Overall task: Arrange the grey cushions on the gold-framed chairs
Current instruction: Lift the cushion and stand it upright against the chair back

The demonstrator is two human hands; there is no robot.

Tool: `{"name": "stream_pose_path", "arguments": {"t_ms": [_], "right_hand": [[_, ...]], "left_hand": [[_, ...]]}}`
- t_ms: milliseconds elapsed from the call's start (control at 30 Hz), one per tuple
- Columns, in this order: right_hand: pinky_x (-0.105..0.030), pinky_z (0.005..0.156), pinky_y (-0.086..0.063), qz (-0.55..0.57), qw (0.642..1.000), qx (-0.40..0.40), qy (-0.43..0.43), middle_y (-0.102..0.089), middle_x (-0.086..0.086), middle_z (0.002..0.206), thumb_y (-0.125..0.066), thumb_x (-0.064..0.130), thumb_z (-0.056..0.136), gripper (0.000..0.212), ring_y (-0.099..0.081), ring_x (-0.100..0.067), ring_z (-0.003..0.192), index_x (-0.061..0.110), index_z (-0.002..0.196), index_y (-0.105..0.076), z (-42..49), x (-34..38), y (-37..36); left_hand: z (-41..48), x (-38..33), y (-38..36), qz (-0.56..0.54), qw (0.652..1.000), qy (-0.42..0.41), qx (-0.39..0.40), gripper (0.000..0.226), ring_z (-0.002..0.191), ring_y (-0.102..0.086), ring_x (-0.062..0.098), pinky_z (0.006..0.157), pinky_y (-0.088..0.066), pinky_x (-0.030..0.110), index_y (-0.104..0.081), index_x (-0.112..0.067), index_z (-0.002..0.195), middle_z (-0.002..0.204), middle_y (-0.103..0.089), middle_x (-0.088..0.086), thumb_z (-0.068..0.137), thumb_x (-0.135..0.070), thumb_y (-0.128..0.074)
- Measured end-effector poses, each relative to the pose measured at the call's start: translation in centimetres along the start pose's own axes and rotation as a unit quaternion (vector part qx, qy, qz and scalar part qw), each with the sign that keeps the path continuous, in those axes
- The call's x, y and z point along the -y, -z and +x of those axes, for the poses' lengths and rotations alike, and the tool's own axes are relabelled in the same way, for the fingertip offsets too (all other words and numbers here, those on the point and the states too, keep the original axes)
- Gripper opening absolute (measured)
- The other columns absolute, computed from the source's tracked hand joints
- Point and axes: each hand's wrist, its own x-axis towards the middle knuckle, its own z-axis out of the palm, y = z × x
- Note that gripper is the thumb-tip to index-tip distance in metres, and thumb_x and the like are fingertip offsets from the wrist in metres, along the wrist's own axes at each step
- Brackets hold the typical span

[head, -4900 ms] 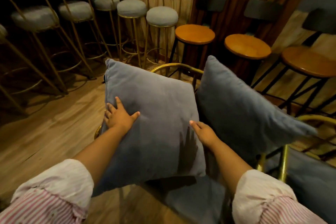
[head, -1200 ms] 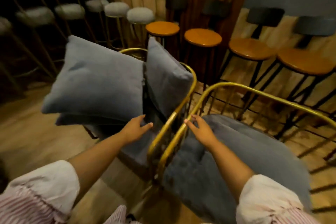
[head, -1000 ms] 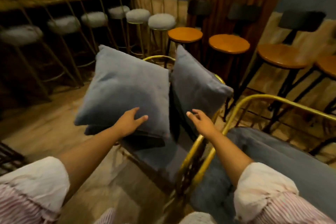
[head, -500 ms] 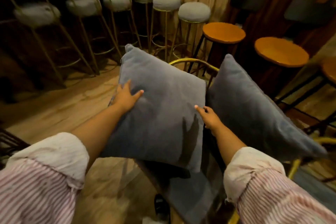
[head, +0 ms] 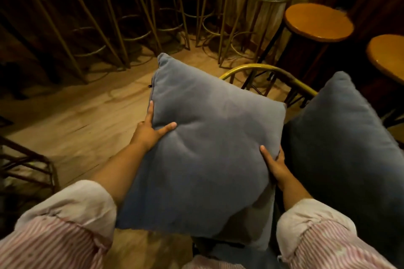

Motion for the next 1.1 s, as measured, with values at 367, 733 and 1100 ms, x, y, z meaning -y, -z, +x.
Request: {"name": "stream_pose_path", "arguments": {"t_ms": [367, 733, 1100], "right_hand": [[-0.047, 0.107, -0.041, 0.087, 0.995, -0.031, 0.043, -0.048, -0.003, 0.144, -0.077, 0.053, 0.065, 0.093, -0.049, -0.028, 0.127, 0.028, 0.144, -0.035, -6.2, 0.0, -0.2], [-0.036, 0.092, -0.044, 0.124, 0.973, -0.098, 0.171, -0.050, -0.003, 0.142, -0.077, 0.047, 0.069, 0.087, -0.052, -0.026, 0.122, 0.024, 0.144, -0.038, -20.1, 6.6, 5.1], [-0.037, 0.089, -0.047, 0.160, 0.935, -0.240, 0.207, -0.057, -0.001, 0.132, -0.077, 0.051, 0.067, 0.085, -0.057, -0.024, 0.112, 0.021, 0.139, -0.045, -35.7, 5.4, 17.8]], "left_hand": [[-3.7, 2.1, 3.8, -0.089, 0.996, -0.003, -0.004, 0.106, 0.133, -0.047, 0.025, 0.110, -0.039, 0.040, -0.025, -0.039, 0.146, 0.148, -0.046, -0.005, 0.055, -0.073, -0.068], [-13.4, -4.8, 9.0, -0.166, 0.973, -0.162, -0.008, 0.079, 0.128, -0.050, 0.029, 0.103, -0.043, 0.038, -0.042, -0.025, 0.139, 0.142, -0.052, 0.004, 0.071, -0.049, -0.074], [-24.3, -14.4, 6.1, -0.157, 0.942, -0.262, 0.138, 0.100, 0.133, -0.045, 0.034, 0.108, -0.039, 0.053, -0.035, -0.032, 0.144, 0.147, -0.046, 0.003, 0.058, -0.070, -0.070]]}}
